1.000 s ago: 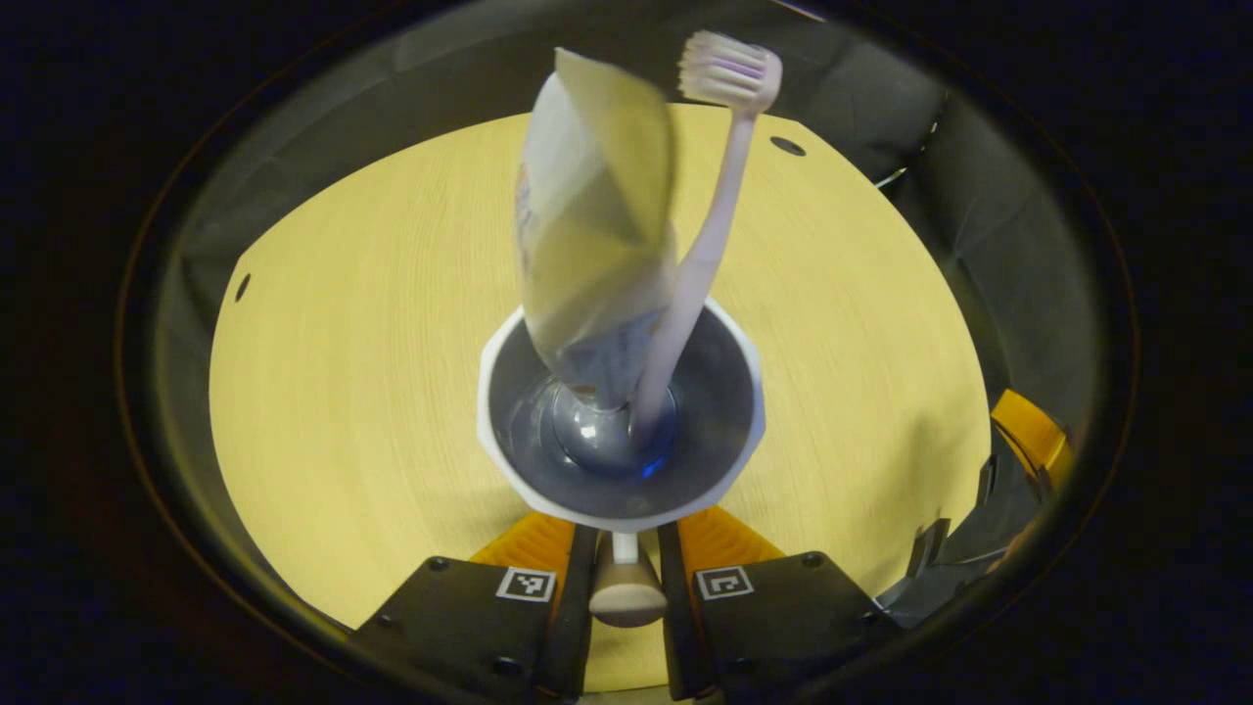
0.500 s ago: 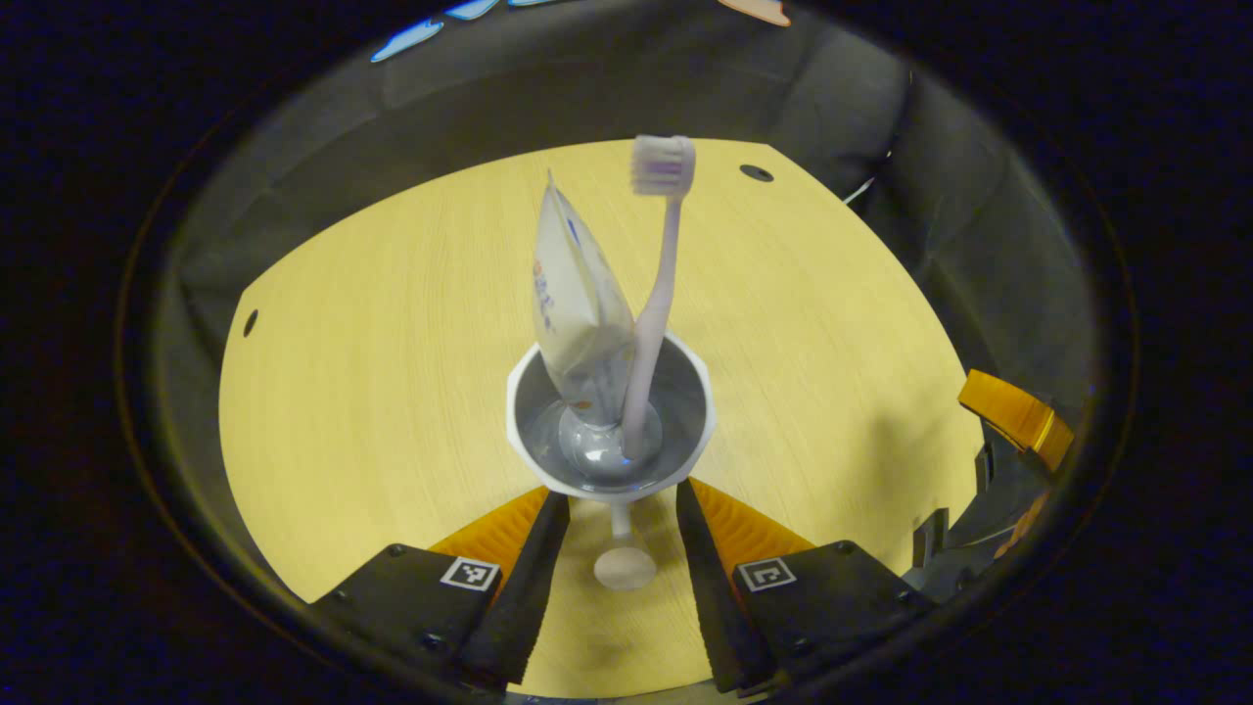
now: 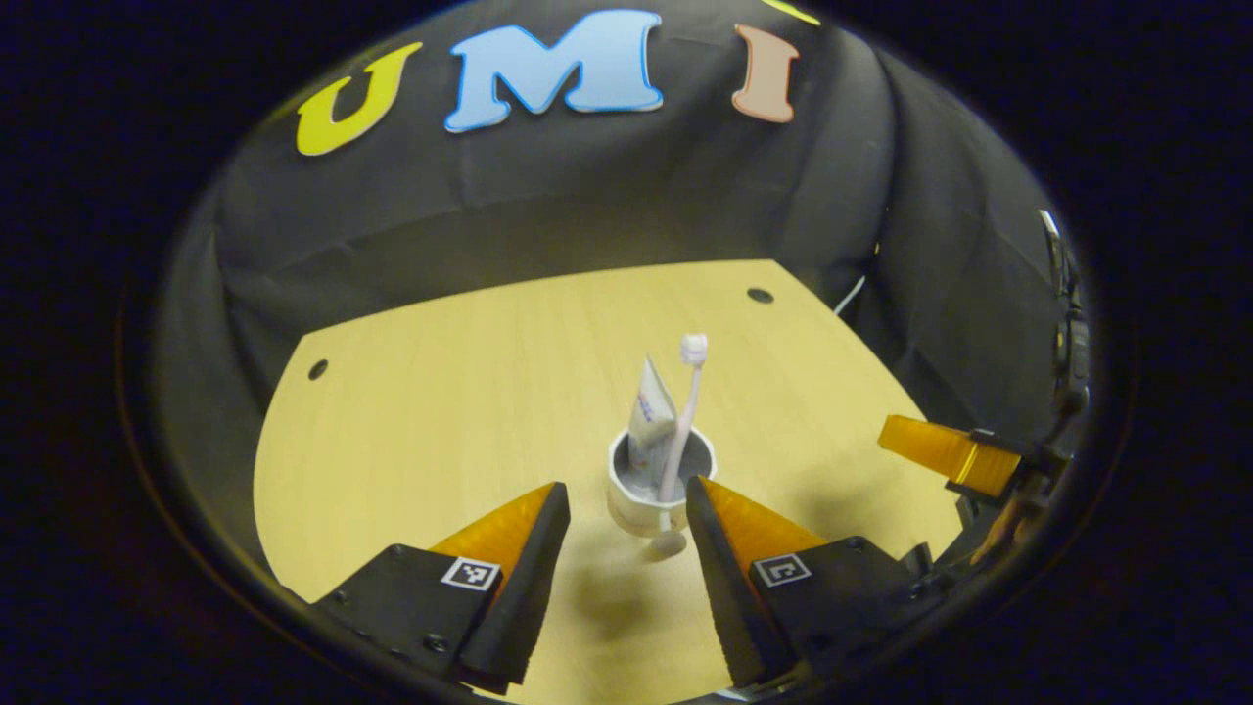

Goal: Put the toothbrush and toothpaste on the desktop into the cup, then pick up the cup and place it on the coaster on the desktop.

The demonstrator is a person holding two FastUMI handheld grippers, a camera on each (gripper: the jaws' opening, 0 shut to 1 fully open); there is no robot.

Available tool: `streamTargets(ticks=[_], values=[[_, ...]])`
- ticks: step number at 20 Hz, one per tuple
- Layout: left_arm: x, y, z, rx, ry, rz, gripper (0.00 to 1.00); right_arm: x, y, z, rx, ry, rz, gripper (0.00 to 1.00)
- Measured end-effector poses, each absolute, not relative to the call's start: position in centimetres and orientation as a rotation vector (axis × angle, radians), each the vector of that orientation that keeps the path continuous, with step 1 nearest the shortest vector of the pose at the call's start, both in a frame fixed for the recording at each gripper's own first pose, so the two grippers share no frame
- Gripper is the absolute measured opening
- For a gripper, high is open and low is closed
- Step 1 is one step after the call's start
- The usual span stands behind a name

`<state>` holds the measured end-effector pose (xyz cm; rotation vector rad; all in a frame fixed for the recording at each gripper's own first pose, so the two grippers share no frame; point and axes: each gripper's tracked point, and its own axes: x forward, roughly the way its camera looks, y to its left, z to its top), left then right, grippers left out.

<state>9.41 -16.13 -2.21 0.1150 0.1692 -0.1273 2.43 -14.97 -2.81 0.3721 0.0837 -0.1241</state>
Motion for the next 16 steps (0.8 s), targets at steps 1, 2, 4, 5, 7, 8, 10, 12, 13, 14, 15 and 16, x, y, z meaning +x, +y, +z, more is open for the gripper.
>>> streamTargets(ticks=[1,2,4,5,7,8,10,12,13,14,15,16], values=[[8.2,-15.3,-0.1,0.098,0.101,-0.114,0.79,2.1,-14.3,-1.3,0.338,0.052,-0.109,0.13],[7.0,-14.6,1.6,0.082,0.035,-0.101,0.79,1.8,-13.6,0.4,0.302,0.019,-0.098,0.13],[4.4,-12.9,5.6,0.057,-0.088,-0.075,0.79,0.9,-12.1,3.7,0.225,-0.056,-0.078,0.13],[3.2,-12.2,7.3,0.046,-0.137,-0.061,0.79,0.5,-11.3,5.4,0.191,-0.093,-0.067,0.13],[1.3,-11.1,10.5,0.025,-0.232,-0.045,0.78,-0.9,-9.9,8.6,0.127,-0.175,-0.057,0.13],[0.6,-10.5,11.9,0.026,-0.277,-0.029,0.79,-1.8,-9.4,10.0,0.098,-0.217,-0.057,0.13],[-0.9,-9.5,14.8,0.036,-0.360,-0.004,0.78,-3.1,-8.2,12.8,0.060,-0.292,-0.053,0.13],[-2.2,-8.9,16.6,0.033,-0.417,0.001,0.78,-4.2,-7.1,15.0,0.045,-0.358,-0.053,0.13],[-2.9,-8.7,17.3,0.026,-0.441,-0.002,0.78,-4.8,-6.5,15.8,0.045,-0.382,-0.043,0.15],[-3.4,-8.5,18.2,0.021,-0.463,-0.005,0.79,-4.8,-6.0,16.3,0.045,-0.400,-0.040,0.18],[-4.0,-8.2,18.8,0.018,-0.481,-0.001,0.80,-5.2,-5.6,16.6,0.042,-0.409,-0.045,0.27],[-4.4,-8.0,19.0,0.017,-0.501,0.003,0.80,-5.5,-5.6,16.6,0.041,-0.419,-0.041,0.27]])
